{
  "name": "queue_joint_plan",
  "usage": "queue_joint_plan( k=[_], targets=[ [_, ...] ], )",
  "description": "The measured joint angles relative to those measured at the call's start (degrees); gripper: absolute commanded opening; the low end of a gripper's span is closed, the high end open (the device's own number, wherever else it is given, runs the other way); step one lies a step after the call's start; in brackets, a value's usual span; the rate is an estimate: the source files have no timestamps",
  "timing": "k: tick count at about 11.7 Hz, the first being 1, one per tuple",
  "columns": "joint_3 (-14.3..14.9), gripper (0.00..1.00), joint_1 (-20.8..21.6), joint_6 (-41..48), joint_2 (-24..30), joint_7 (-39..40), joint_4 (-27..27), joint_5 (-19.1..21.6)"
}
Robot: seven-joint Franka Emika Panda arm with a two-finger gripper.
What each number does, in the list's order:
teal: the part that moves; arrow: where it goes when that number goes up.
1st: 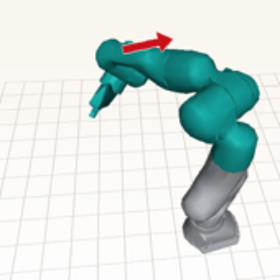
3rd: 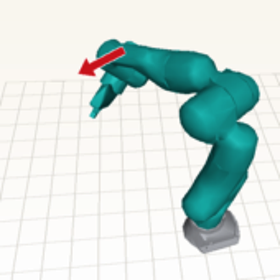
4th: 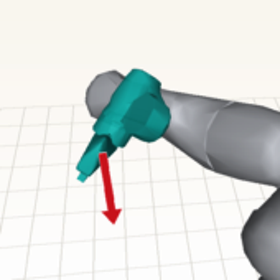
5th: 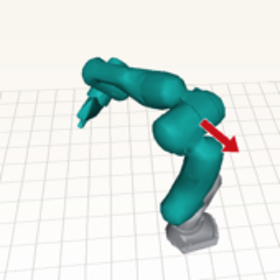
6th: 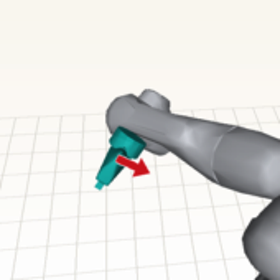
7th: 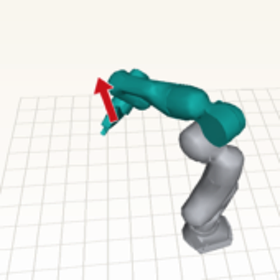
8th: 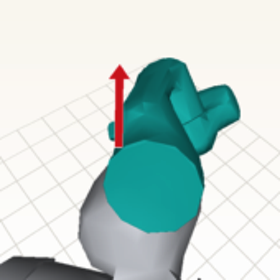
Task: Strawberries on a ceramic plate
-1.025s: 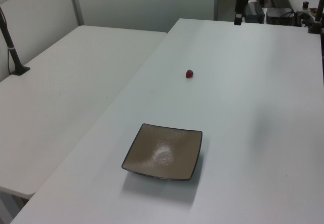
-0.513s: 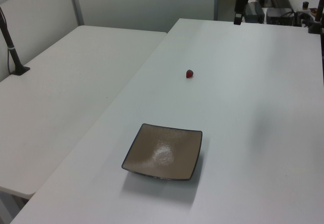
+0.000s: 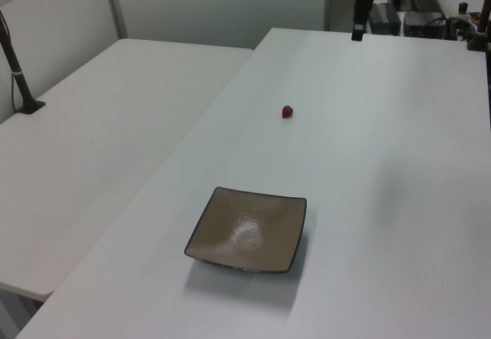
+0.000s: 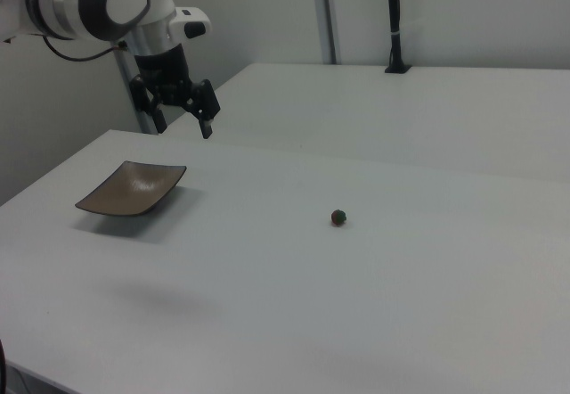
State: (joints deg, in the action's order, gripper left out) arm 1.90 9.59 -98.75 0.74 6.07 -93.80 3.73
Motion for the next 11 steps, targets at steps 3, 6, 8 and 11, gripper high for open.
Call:
queue_joint_plan(
  k=[3, 6, 8, 11],
  targets=[
    [0.21, 1.00, -0.54, -0.01, -0.23, 13.70, 0.00, 0.00],
    [0.41, 1.00, -1.22, -0.01, -0.40, 20.28, -0.01, 0.00],
    [0.66, 1.00, -1.50, -0.01, -1.34, 20.80, 0.11, 0.00],
    [2.47, 1.00, -2.63, -0.88, -4.25, 20.92, 1.85, 0.01]
  ],
)
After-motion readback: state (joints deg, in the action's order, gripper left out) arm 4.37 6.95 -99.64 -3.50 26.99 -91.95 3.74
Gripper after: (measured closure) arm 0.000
